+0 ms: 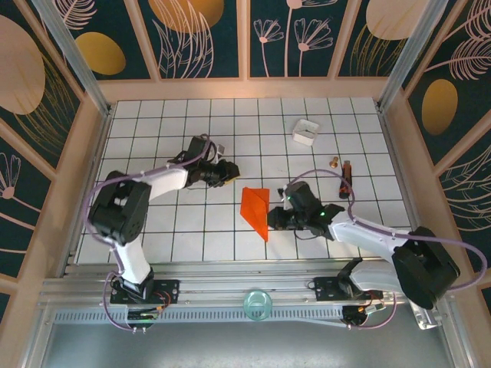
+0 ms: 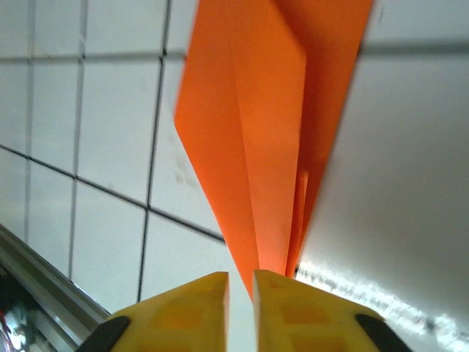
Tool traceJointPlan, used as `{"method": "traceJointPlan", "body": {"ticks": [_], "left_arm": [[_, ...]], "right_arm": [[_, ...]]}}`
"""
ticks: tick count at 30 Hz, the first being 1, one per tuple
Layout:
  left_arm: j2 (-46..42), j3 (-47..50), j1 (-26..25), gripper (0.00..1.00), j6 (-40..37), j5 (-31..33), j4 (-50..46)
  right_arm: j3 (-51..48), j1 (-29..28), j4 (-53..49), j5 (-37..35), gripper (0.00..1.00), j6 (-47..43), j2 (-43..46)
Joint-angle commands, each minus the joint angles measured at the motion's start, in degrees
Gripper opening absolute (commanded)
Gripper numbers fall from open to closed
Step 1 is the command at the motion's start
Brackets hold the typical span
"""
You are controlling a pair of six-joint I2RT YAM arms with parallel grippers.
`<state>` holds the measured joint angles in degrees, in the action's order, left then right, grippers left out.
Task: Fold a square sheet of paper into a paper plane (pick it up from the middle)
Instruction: Perform the fourth fold on the wing at the bottom-center of the table, then turn over the paper at the center of the table.
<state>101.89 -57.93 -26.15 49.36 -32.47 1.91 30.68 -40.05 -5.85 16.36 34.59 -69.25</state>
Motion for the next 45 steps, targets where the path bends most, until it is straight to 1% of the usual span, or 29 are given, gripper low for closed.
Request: {"method": "traceJointPlan", "body": {"ticks": [1,5,7,11,16,17,36,38,41,45], "left_arm": [[-5.29,7.46,-1.71,0.32,3.69,-0.73,7.39],[-6.84,12.72,-4.21,0.33,5.64,-1.51,11.72],[-6.17,13.61,-5.18,0.34,6.07,-2.05,13.16],[-4.62,14.29,-6.37,0.33,6.32,-3.02,14.49],[-4.02,14.75,-6.36,0.32,6.27,-3.18,14.94],[-2.36,14.71,-6.37,0.32,6.32,-3.21,14.96],[-1.59,13.72,-6.34,0.31,5.24,-3.26,13.55],[-1.65,13.70,-6.37,0.32,5.17,-3.29,13.47],[-1.71,13.78,-6.37,0.31,5.05,-3.28,13.30],[-2.10,13.79,-6.35,0.31,5.08,-3.05,13.20]], "right_arm": [[0.73,4.02,2.26,2.11,0.23,-0.65,-1.60],[2.11,6.85,7.43,2.72,0.32,0.13,-7.23],[3.51,6.99,8.89,3.18,0.34,-0.36,-10.30],[4.95,6.96,11.50,5.03,0.33,-0.94,-14.14],[5.79,6.98,11.85,5.35,0.33,-1.89,-15.57],[6.11,6.94,11.65,5.34,0.33,-2.19,-15.97],[9.75,6.85,12.92,6.89,0.31,-6.11,-23.87],[9.66,6.91,13.51,7.48,0.30,-6.09,-24.40],[9.38,6.55,14.86,8.50,0.26,-5.51,-25.14],[9.69,6.18,15.68,9.21,0.16,-5.01,-26.15]]}}
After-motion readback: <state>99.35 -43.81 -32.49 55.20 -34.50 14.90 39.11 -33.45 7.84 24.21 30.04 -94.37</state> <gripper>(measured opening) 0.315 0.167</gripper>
